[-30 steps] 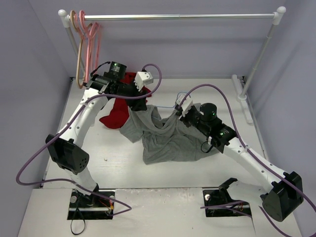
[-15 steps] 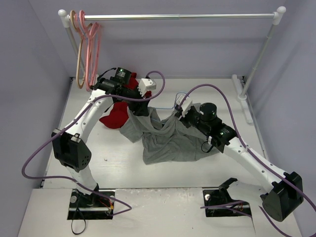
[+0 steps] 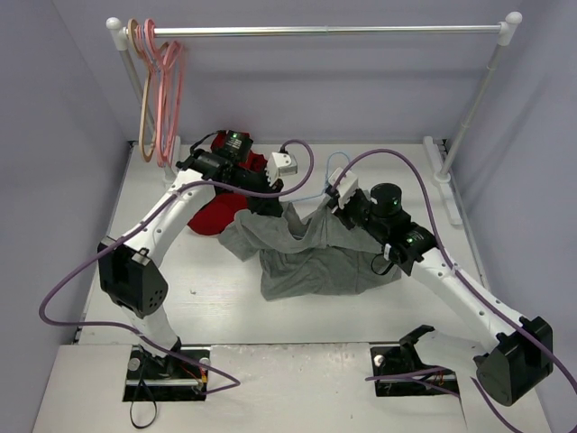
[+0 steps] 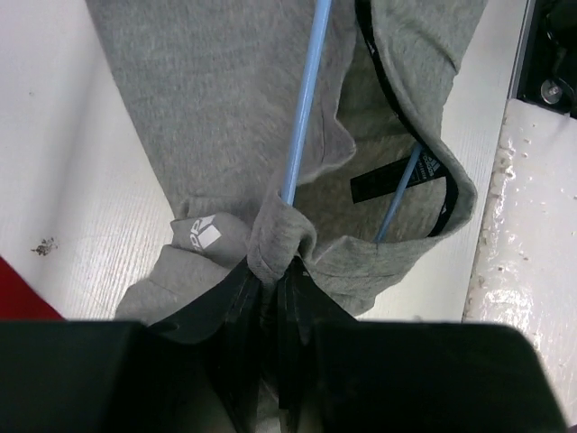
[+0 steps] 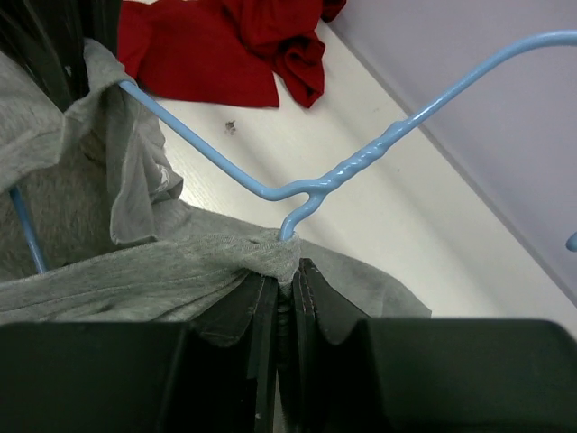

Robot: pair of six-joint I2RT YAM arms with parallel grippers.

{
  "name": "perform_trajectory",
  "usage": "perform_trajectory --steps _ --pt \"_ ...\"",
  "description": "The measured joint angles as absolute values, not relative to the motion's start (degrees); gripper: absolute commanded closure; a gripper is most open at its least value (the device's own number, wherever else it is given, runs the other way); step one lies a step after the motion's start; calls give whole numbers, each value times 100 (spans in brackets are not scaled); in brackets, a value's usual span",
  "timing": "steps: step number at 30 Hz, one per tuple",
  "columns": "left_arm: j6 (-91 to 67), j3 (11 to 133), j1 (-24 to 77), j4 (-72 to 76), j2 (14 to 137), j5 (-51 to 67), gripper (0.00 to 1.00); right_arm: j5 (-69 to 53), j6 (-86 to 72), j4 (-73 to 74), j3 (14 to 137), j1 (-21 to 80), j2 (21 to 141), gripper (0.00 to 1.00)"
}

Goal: Place the t-shirt on the hanger

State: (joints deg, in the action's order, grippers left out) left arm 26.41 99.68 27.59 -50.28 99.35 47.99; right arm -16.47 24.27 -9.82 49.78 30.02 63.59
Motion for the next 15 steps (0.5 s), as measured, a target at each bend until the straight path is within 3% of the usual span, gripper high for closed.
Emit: perform_trajectory --steps 4,12,15 --pt "2521 9813 2779 -4810 9797 4799 100 -1743 2421 -856 4982 2884 6346 99" --pt "2084 9384 2856 -3846 9024 4508 100 -1555 2484 -495 5231 2663 6117 79" --pt "1929 9229 2816 -3514 8573 4228 100 -1168 2554 -346 5345 2536 5944 79"
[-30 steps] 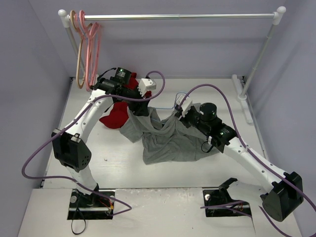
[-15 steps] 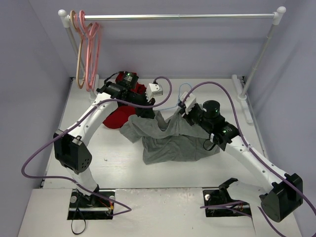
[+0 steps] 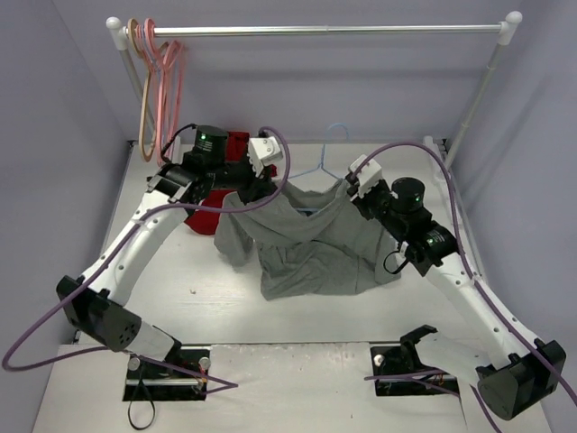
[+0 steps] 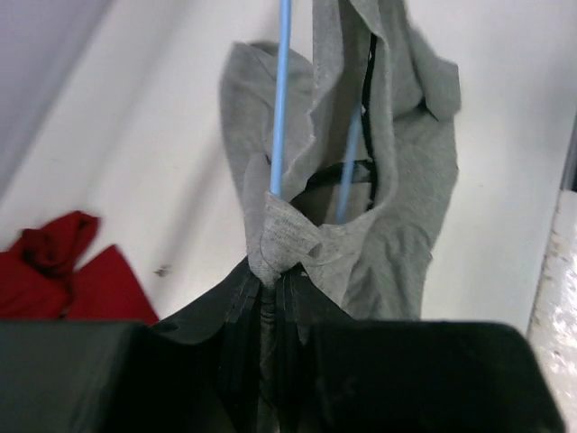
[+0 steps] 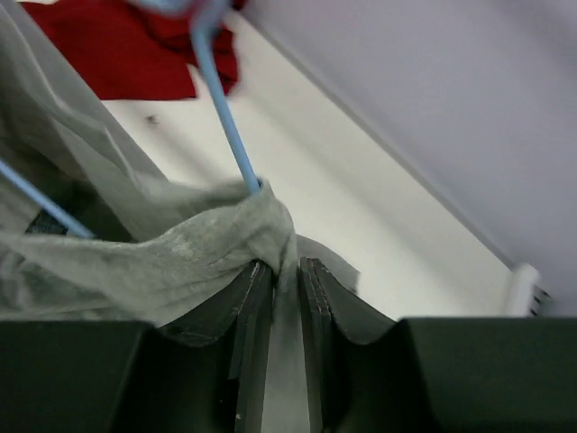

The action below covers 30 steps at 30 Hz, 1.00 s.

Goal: Place the t-shirt on the hanger

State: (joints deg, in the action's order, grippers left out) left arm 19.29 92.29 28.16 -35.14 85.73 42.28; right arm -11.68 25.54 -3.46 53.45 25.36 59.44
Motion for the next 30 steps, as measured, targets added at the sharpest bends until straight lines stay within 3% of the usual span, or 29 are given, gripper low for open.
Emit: perform_trajectory --steps 1,4,8,13,24,30 --pt "1885 9203 2803 -3426 8436 4136 100 -1035 2558 -296 5387 2506 5905 76" --pt "1756 9201 2797 -3194 8128 3909 100 -711 2547 -191 5500 2471 5843 51" --pt "1562 9205 2794 -3004 7913 3618 100 -563 2412 32 5749 2471 5846 35" --pt "1315 9810 2808 -3116 8058 3041 100 -423 2235 200 6460 2471 5841 30" --pt "1035 13159 3533 -2974 8562 1710 100 34 1966 5 6888 2471 5428 30" --pt "659 12739 3747 -2904 8230 1398 100 207 1837 -75 6663 2471 5369 30"
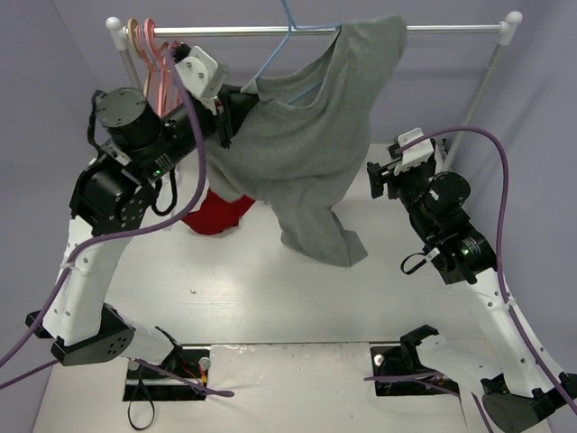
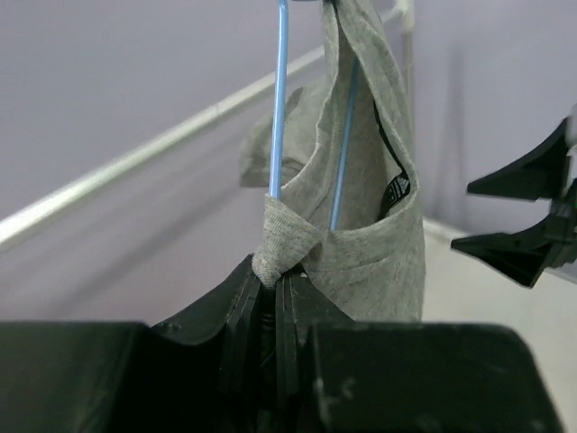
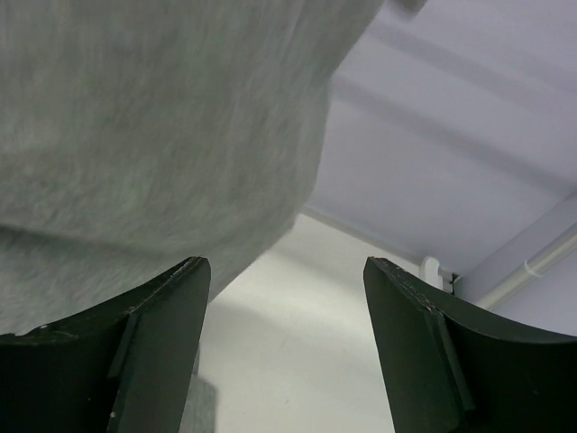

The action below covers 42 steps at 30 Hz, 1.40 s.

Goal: Place the t-shirt on the hanger
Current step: Place the T-shirt on the hanger, then place the hanger at the clothesline.

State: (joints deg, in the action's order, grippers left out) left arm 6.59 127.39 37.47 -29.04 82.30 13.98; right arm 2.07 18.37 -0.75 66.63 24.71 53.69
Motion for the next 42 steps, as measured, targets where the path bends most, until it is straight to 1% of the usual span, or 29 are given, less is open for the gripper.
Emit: perform_trajectory --steps 3,8,11,15,25,29,32,36,42 --pt "307 12527 3789 -3227 8331 1033 100 283 1769 -71 6466 2471 5286 30" --pt "-183 12519 3861 -3824 9085 340 100 336 1627 -71 6333 2471 5175 30" --pt "-366 12615 3896 -4082 9498 169 100 346 1555 -67 6320 2471 5164 30" --pt "-578 12615 3931 -4150 9679 -49 100 353 1492 1 6318 2471 5164 30" --pt "-731 12698 4265 -3354 9758 -884 100 373 1479 130 6204 2471 5155 30" --pt "-714 13408 4346 -3092 10265 -1083 100 388 1496 172 6143 2471 5094 30" --pt "-674 13705 4357 -2799 10652 -1243 100 405 1498 200 6130 2471 5043 30" --pt "-617 13955 4379 -2534 11198 -1461 100 403 1494 211 6110 2471 4954 30" --pt "-478 13983 4388 -2130 11867 -1710 100 395 1452 283 6027 2471 4818 30"
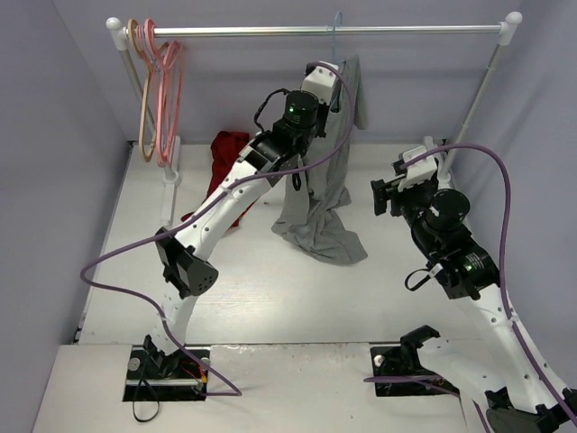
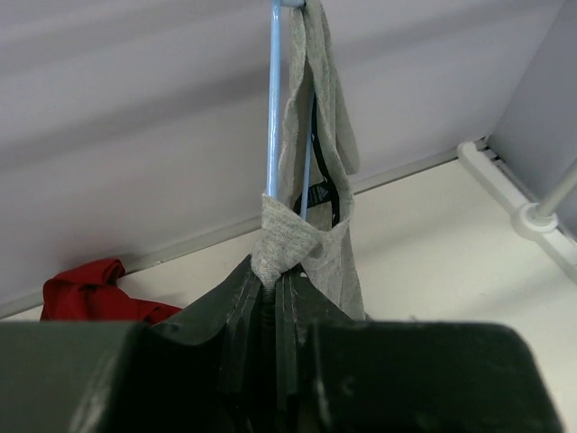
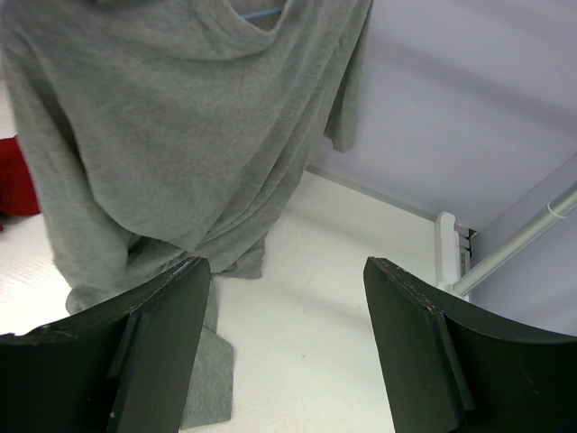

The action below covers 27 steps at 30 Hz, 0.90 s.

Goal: Place the t-shirt on the hanger
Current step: Place the hanger at the clothesline, then reset both arms

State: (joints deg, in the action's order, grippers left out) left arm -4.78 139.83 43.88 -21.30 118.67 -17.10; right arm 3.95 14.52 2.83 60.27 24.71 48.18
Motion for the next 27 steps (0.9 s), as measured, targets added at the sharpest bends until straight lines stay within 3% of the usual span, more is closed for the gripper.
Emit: perform_trajectory --steps 4,5,6,8,9,13,18,23,25,27 --pt "-436 13976 4388 -1979 12140 -1802 100 395 1433 336 5957 2471 4746 30" --pt "-425 13959 4388 -1946 12167 -1813 95 395 1428 353 5946 2471 4735 30" --pt "-419 13922 4388 -1909 12171 -1817 79 395 1420 366 5935 2471 4722 29" --pt "-384 13874 4392 -1844 12169 -1833 60 395 1389 375 5911 2471 4709 29" --pt "-357 13845 4392 -1769 12160 -1833 46 397 1365 377 5900 2471 4700 28" --pt "-318 13708 4403 -1715 12025 -1848 31 401 1304 456 5889 2471 4678 27" --pt "-301 13041 4429 -1809 11227 -1804 29 401 1227 593 5892 2471 4584 22" --pt "-294 12274 4504 -2397 9852 -1634 29 556 1164 856 5905 2471 4294 10" --pt "-314 11771 4534 -2659 9118 -1562 29 663 1142 954 5905 2471 4091 0" --pt "-366 11024 4545 -2961 8248 -1540 29 742 1109 1068 5907 2473 3892 0"
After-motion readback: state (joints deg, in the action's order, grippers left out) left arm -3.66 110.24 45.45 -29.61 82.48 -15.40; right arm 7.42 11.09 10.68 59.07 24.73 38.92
